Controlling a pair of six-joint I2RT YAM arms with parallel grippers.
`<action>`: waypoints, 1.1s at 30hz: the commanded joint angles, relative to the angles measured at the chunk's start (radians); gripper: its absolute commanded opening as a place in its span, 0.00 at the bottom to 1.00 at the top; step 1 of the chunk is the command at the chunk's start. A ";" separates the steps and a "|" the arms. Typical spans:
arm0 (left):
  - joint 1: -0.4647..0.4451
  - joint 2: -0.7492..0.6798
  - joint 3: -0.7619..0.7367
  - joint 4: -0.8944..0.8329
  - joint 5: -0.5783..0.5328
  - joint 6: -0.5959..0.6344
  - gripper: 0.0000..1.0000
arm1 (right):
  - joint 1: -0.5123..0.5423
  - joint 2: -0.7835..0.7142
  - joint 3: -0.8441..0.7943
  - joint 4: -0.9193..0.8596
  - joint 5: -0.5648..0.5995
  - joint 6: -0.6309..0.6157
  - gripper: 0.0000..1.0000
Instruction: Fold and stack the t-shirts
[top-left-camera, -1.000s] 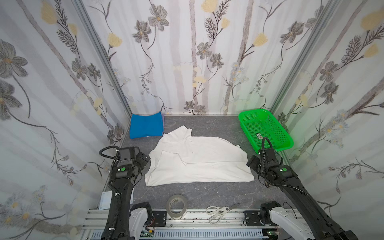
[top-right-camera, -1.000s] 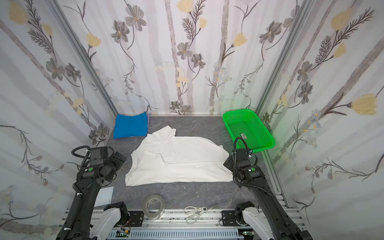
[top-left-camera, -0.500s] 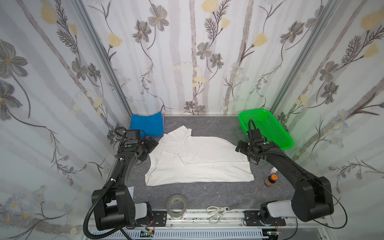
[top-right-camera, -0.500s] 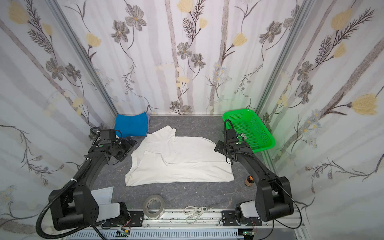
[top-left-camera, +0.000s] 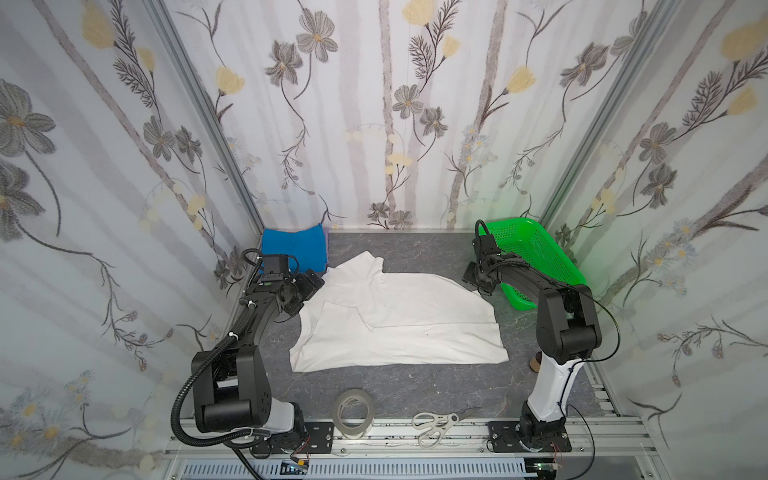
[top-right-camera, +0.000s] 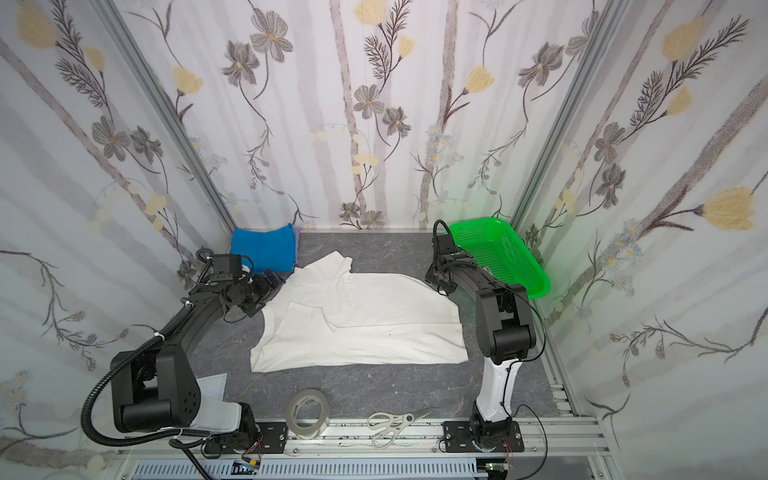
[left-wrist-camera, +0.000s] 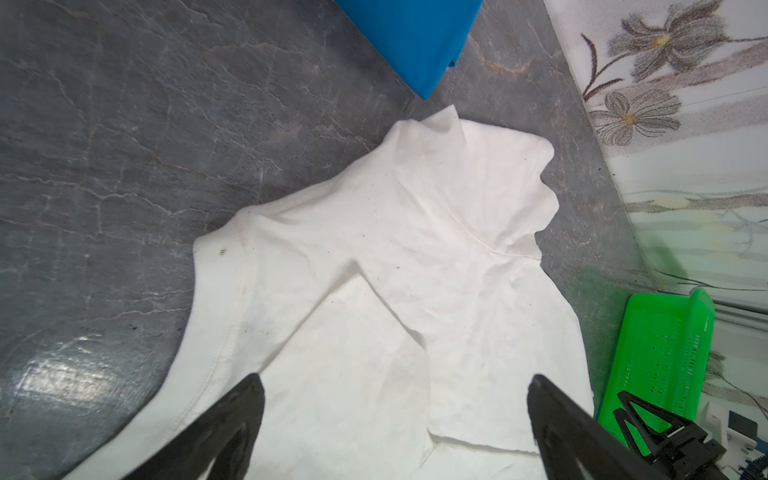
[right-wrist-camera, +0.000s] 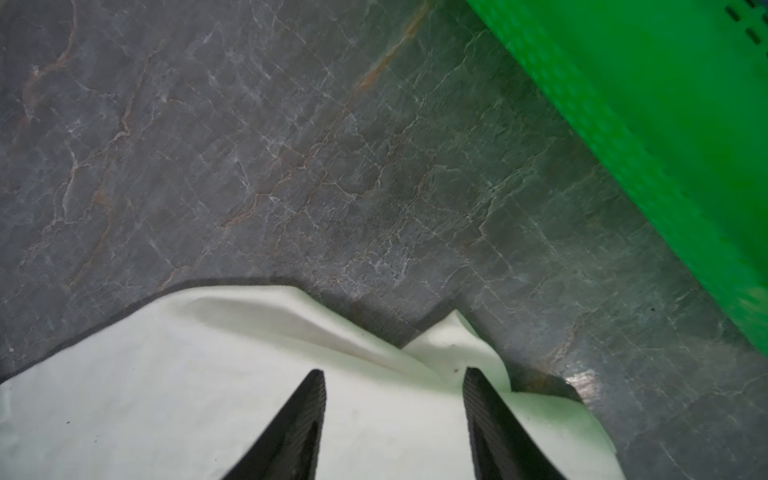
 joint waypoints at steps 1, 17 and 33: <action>0.002 0.002 0.001 0.019 -0.002 0.014 1.00 | -0.004 0.054 0.037 0.006 0.000 0.055 0.55; 0.002 0.006 -0.007 0.045 -0.002 0.014 1.00 | -0.015 0.062 0.011 -0.005 0.031 0.079 0.52; 0.008 -0.026 -0.017 0.036 -0.014 0.018 1.00 | 0.017 0.115 0.013 -0.068 -0.002 0.070 0.25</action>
